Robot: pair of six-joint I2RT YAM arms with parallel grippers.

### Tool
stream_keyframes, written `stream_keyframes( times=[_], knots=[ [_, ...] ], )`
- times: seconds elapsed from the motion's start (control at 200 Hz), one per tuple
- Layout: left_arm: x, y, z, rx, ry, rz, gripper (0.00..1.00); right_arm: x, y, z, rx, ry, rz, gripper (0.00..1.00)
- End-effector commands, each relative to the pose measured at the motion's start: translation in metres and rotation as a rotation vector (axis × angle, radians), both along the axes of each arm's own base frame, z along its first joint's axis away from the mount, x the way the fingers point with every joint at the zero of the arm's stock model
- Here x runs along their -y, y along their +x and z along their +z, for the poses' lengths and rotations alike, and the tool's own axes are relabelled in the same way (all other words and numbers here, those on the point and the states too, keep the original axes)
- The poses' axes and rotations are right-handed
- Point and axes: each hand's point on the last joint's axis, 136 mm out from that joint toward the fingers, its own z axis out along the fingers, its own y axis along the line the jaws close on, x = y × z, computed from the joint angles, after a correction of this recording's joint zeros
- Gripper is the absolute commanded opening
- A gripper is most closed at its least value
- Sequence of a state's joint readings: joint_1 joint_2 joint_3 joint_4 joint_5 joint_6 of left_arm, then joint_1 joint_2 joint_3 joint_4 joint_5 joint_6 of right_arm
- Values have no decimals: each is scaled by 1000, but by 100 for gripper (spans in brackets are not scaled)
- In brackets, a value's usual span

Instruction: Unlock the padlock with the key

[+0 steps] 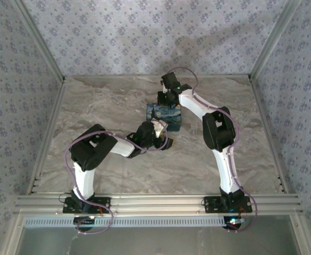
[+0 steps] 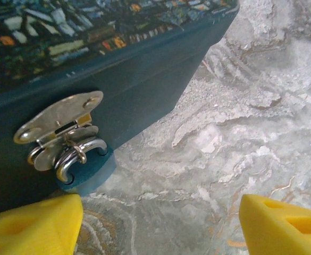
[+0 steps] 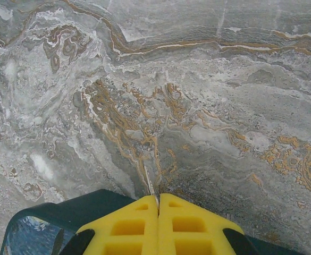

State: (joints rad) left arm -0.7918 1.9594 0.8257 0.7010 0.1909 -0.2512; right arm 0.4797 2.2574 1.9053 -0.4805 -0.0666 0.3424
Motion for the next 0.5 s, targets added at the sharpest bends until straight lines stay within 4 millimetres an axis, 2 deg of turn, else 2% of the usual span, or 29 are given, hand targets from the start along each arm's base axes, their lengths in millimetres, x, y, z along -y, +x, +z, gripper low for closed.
stream_keyframes(
  times=[0.0,0.19,0.35,0.495],
  knots=[
    [26,-1,23,24,-112,-79,73,-13,-36,-40,-138,-37,66,0],
    [25,-2,29,21,-149,-80,68,-14,-37,-41,-140,-35,67,0],
    [18,6,24,21,-137,-17,80,-14,-38,-42,-140,-33,67,0],
    [10,18,24,-27,-202,41,76,-15,-39,-41,-136,-33,68,0]
  ],
)
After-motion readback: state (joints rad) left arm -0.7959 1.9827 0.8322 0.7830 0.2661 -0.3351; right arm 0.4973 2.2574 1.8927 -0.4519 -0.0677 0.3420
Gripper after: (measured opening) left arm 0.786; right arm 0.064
